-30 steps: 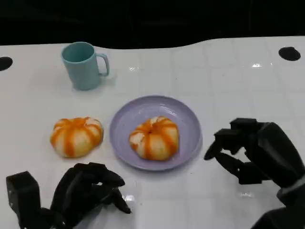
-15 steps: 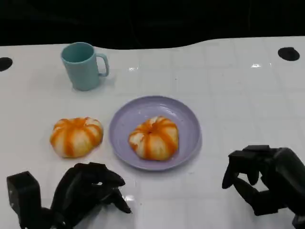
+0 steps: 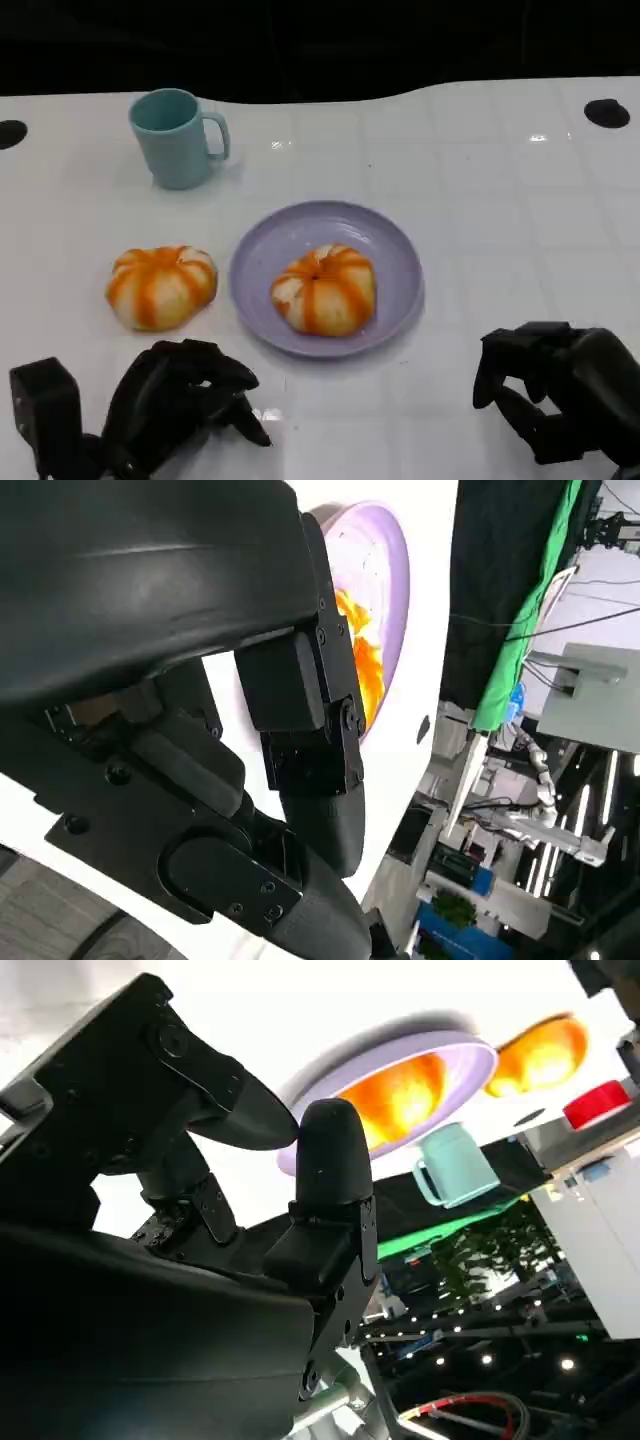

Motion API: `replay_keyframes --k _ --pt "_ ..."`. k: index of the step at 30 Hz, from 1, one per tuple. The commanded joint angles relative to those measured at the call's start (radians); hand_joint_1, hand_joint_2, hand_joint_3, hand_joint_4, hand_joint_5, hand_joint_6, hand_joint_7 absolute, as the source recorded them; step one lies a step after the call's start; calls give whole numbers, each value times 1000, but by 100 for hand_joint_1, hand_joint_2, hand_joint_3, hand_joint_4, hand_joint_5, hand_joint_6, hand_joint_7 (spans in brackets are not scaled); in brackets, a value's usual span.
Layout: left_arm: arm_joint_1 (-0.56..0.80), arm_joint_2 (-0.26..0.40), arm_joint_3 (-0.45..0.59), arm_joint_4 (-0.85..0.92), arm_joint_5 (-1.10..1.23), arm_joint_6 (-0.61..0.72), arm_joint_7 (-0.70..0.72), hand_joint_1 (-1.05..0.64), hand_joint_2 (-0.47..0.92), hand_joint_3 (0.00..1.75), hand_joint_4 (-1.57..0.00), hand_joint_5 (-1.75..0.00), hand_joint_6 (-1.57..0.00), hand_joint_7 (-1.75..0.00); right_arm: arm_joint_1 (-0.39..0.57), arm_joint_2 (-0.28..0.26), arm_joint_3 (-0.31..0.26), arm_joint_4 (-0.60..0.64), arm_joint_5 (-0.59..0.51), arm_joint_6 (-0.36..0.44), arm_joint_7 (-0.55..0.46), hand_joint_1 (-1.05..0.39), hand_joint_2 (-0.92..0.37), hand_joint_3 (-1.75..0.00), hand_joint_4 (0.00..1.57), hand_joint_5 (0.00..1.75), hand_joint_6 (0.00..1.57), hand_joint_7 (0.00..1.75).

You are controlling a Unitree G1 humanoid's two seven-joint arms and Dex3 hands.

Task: Grasp the bread from the table and place it into the plate.

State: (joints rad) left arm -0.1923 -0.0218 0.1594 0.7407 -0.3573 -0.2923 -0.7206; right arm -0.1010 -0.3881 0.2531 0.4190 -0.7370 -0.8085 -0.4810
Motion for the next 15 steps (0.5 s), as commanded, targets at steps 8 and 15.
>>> replay_keyframes --k 8,15 --pt "-17 23 9 14 0 0 -7 -105 72 0 -157 -58 -157 -21 -34 3 11 70 29 -34 0 -13 -28 -139 92 175 81 150" --pt "-21 24 13 20 -5 -1 -15 -105 72 0 -157 -58 -157 -20 -42 7 16 85 28 -38 -11 -13 -27 -138 93 175 82 149"
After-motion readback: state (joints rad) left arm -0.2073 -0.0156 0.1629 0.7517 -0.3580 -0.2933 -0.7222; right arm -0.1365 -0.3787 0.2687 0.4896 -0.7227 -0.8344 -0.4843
